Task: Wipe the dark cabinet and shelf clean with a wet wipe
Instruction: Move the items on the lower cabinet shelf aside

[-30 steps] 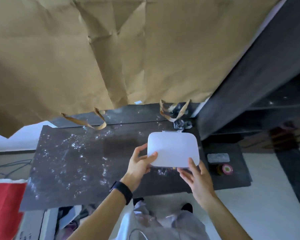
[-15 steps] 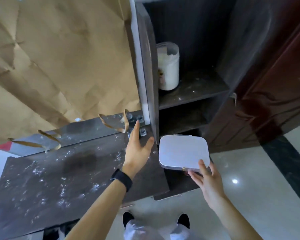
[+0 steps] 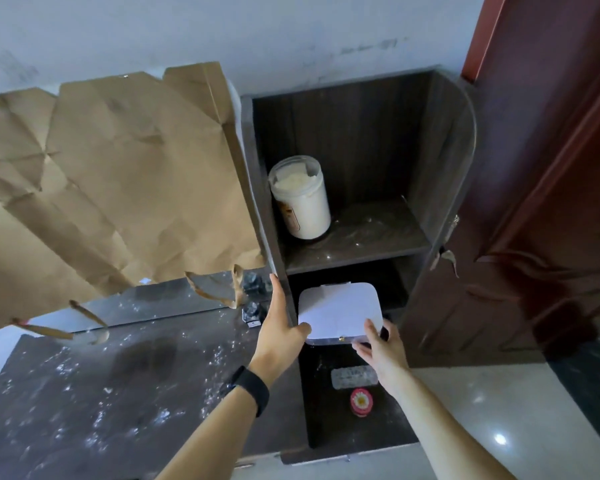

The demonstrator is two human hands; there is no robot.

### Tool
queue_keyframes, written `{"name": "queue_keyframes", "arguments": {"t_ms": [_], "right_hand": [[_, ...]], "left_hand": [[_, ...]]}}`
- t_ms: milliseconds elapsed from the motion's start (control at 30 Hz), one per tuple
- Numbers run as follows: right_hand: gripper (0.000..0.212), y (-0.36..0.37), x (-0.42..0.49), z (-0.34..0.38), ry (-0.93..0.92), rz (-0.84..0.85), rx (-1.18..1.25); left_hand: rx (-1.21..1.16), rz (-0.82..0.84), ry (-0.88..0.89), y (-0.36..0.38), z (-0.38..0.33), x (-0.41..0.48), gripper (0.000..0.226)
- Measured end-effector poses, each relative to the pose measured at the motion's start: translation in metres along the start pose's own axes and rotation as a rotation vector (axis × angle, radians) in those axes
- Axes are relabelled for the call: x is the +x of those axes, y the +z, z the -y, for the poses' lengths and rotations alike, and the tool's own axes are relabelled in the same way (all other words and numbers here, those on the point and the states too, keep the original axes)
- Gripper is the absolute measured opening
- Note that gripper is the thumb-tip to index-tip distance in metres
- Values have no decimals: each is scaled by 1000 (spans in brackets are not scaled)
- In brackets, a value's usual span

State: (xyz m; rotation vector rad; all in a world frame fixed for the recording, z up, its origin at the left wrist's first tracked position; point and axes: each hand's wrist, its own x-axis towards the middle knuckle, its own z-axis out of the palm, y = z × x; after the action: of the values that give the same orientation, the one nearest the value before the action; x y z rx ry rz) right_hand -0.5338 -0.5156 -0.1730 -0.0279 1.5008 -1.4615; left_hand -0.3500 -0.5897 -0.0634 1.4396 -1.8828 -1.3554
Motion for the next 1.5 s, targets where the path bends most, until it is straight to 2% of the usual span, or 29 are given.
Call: {"name": "queue_keyframes", "arguments": {"t_ms": [100, 200, 267, 367, 533, 633, 800, 933, 1067, 1333, 1400, 1500], "right_hand": [[41, 17, 16, -4, -6, -88, 42], [47, 27, 26, -7, -43, -165, -84], [65, 29, 27, -9, -27, -127, -174], [82, 34, 30, -17, -31, -57, -127], [72, 53, 49, -11, -58, -83, -34], [76, 58, 57, -5, -36, -44, -41], [84, 53, 57, -6, -51, 3, -125], [81, 46, 55, -5, -48, 67, -182], [97, 44, 51, -2, -27, 72, -310], [108, 30, 48, 12, -18, 43, -536], [104, 23, 46, 9, -47, 30, -554], [86, 10, 34, -2, -92, 13, -584]], "left_hand": [[-11, -17, 16, 3, -1, -2, 113], [-1, -35, 11, 4, -1, -3, 113], [-1, -38, 2, 5, -1, -3, 112], [-26, -37, 1, 6, -5, -6, 110], [-48, -30, -2, 5, -7, -8, 110], [-45, -29, -14, 5, -6, -6, 110], [-45, -29, -9, 6, -6, -6, 110], [-34, -26, -22, 6, -4, -4, 109], [-29, -36, -3, 7, 1, -1, 109], [15, -63, 49, 9, 13, -1, 107], [60, -55, 35, 9, 21, -6, 102], [131, -42, -24, 5, 45, -18, 86]]}}
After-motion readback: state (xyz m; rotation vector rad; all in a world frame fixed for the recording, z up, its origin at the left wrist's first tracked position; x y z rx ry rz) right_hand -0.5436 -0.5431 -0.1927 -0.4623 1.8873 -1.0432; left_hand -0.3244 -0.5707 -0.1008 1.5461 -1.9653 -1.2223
